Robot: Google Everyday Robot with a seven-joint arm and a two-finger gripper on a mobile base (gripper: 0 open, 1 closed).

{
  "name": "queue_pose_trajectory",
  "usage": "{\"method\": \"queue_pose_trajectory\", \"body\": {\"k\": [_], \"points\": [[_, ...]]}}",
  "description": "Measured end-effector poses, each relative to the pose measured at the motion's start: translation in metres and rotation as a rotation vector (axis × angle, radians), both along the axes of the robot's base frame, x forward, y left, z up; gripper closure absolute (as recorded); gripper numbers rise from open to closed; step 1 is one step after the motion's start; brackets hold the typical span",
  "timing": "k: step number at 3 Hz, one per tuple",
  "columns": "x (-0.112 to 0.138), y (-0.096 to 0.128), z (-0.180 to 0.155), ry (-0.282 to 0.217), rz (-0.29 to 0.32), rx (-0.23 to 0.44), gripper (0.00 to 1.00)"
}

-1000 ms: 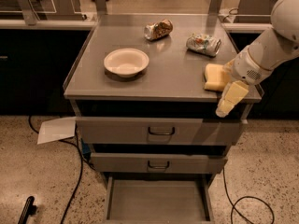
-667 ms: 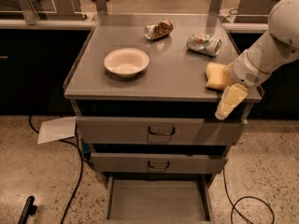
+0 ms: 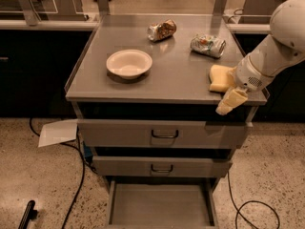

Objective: Place sponge into bottom drawer

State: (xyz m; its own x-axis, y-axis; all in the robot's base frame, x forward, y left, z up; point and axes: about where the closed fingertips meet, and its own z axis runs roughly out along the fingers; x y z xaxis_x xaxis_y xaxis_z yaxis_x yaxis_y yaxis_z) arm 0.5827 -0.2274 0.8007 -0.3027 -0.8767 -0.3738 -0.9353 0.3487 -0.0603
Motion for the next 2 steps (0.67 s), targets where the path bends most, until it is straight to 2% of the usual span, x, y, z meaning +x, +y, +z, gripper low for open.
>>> {"method": "queue_pose_trajectory", "body": {"k": [2], "points": [[0.0, 0.0, -0.0001, 0.0, 0.0, 0.0, 0.89]]}}
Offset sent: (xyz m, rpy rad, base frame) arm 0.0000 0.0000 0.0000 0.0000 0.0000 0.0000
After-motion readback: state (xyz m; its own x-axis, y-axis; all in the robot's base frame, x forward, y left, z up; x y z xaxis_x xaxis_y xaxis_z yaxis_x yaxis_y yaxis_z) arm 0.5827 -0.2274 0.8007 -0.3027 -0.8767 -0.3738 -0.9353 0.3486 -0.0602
